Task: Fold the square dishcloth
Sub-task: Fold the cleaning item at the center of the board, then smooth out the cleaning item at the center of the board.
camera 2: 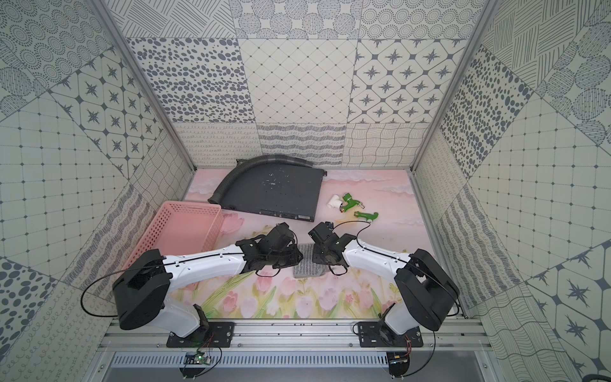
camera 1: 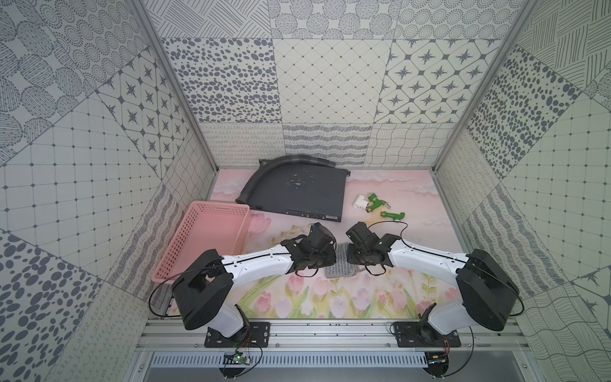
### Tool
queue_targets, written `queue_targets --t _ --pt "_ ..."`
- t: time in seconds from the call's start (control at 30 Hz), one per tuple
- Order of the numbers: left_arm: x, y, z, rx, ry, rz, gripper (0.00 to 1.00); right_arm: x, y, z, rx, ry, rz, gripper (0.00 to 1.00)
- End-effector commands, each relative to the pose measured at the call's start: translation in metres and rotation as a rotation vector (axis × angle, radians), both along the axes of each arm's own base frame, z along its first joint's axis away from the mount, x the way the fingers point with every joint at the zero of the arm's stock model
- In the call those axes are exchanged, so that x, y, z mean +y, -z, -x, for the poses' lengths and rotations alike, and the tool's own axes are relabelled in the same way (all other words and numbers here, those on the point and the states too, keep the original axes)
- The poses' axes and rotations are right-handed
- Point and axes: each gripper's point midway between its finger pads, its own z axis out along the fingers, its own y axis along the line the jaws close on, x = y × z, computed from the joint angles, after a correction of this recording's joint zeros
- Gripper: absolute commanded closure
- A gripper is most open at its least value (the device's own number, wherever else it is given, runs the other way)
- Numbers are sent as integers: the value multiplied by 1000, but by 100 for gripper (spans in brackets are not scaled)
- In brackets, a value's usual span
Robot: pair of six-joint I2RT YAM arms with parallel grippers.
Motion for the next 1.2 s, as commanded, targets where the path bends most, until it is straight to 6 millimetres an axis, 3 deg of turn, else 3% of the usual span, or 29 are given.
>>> queue_targets --t 0.0,0.3,0.8,1.17 --pt "5 14 3 34 -4 -29 78 5 -6 -4 -31 1 -25 71" --pt "-2 28 5 74 0 -10 80 0 -29 -5 -77 6 -32 68" --pt "-3 39 5 96 -2 -24 81 9 2 -3 -15 -5 -40 72" --pt "-4 44 5 107 -3 -29 81 -4 15 -1 12 37 -34 68"
